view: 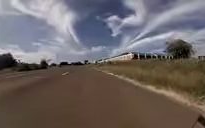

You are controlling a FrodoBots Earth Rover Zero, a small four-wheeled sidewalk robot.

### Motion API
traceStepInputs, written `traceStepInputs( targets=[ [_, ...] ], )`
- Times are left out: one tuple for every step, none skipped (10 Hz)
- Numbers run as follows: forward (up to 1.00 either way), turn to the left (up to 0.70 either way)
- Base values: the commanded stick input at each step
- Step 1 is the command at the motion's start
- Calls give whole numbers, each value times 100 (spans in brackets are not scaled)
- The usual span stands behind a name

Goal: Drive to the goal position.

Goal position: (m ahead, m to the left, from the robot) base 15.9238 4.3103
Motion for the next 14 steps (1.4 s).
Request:
traceStepInputs(
  targets=[
    [85,0],
    [85,0],
    [85,0],
    [85,0],
    [85,0],
    [85,0],
    [85,0],
    [85,0],
    [85,0],
    [85,0],
    [85,0],
    [85,0],
    [85,0],
    [85,0]
  ],
)
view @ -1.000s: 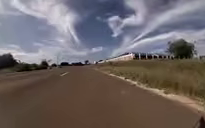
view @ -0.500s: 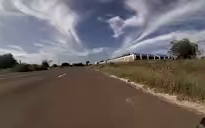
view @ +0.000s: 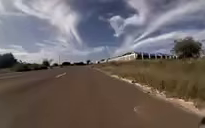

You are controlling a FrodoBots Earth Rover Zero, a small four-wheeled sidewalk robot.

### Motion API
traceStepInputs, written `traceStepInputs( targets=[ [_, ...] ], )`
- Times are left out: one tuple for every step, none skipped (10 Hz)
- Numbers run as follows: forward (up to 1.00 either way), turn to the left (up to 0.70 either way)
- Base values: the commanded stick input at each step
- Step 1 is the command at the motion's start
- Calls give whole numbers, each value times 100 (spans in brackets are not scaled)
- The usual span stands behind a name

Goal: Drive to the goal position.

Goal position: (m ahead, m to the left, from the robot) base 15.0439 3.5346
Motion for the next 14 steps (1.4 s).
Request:
traceStepInputs(
  targets=[
    [85,0],
    [85,0],
    [85,0],
    [85,0],
    [85,0],
    [85,0],
    [85,0],
    [85,0],
    [85,0],
    [85,0],
    [85,0],
    [85,0],
    [85,0],
    [85,0]
  ],
)
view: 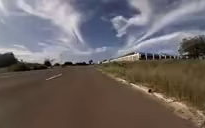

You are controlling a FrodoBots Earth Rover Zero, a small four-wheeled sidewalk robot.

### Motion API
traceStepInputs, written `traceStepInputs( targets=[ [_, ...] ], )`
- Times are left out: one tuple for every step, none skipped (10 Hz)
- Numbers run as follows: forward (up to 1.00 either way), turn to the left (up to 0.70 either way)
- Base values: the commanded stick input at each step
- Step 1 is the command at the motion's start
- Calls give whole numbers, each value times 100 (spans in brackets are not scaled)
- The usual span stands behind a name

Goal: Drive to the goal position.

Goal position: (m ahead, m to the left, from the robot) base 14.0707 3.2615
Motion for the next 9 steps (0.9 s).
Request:
traceStepInputs(
  targets=[
    [85,0],
    [85,0],
    [85,0],
    [85,0],
    [85,0],
    [85,0],
    [85,0],
    [85,0],
    [85,6]
  ],
)
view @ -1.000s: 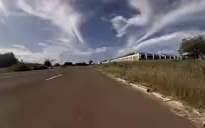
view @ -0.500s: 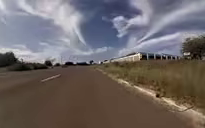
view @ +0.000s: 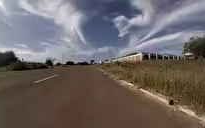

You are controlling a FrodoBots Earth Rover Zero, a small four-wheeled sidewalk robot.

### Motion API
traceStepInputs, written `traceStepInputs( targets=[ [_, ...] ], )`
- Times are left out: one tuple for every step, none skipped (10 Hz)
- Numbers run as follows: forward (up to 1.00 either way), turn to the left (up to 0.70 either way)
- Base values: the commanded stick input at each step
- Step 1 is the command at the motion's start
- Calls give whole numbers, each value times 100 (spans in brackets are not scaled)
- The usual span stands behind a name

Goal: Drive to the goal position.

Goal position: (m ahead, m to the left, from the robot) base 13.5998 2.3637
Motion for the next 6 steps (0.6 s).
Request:
traceStepInputs(
  targets=[
    [85,23],
    [85,34],
    [85,34],
    [85,34],
    [85,34],
    [85,0]
  ],
)
